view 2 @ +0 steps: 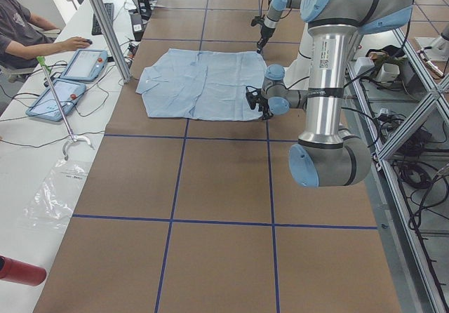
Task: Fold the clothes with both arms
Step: 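Move the left gripper down to the hem corner nearest it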
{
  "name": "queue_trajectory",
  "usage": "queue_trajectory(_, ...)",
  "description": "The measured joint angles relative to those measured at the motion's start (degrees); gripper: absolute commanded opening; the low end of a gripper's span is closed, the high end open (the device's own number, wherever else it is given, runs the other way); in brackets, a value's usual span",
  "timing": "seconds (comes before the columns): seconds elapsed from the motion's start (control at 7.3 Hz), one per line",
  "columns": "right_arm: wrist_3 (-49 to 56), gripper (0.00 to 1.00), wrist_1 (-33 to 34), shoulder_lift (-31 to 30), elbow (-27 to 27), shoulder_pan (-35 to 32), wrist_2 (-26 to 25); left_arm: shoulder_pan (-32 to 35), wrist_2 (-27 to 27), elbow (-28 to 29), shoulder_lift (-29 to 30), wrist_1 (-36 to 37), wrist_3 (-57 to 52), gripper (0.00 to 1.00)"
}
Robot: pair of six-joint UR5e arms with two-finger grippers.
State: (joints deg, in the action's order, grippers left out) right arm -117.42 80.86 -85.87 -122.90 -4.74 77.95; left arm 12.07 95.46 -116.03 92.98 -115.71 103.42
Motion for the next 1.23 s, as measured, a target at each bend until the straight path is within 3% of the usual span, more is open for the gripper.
queue_trajectory(0.14,0.0,0.0,0.0,0.0,-0.08,-0.08,-0.06,0.0,-0.01,-1.57,-0.13,1.47,0.32,0.0)
queue_trajectory(0.27,-0.01,0.0,0.0,-0.01,-0.1,-0.13,-0.12,-0.09,-0.01,-3.25,-0.13,3.95,0.42,0.22)
queue_trajectory(0.41,-0.05,0.0,0.0,-0.04,-0.06,-0.16,-0.15,-0.26,-0.01,-4.07,-0.11,5.93,0.39,0.56)
queue_trajectory(0.55,-0.07,0.0,0.0,-0.07,0.03,-0.16,-0.18,-0.54,-0.01,-3.95,-0.02,6.83,0.19,0.65)
queue_trajectory(1.23,-0.19,0.0,0.0,-0.11,0.16,-0.17,-0.25,0.27,-0.1,-1.64,1.06,7.41,-0.78,0.55)
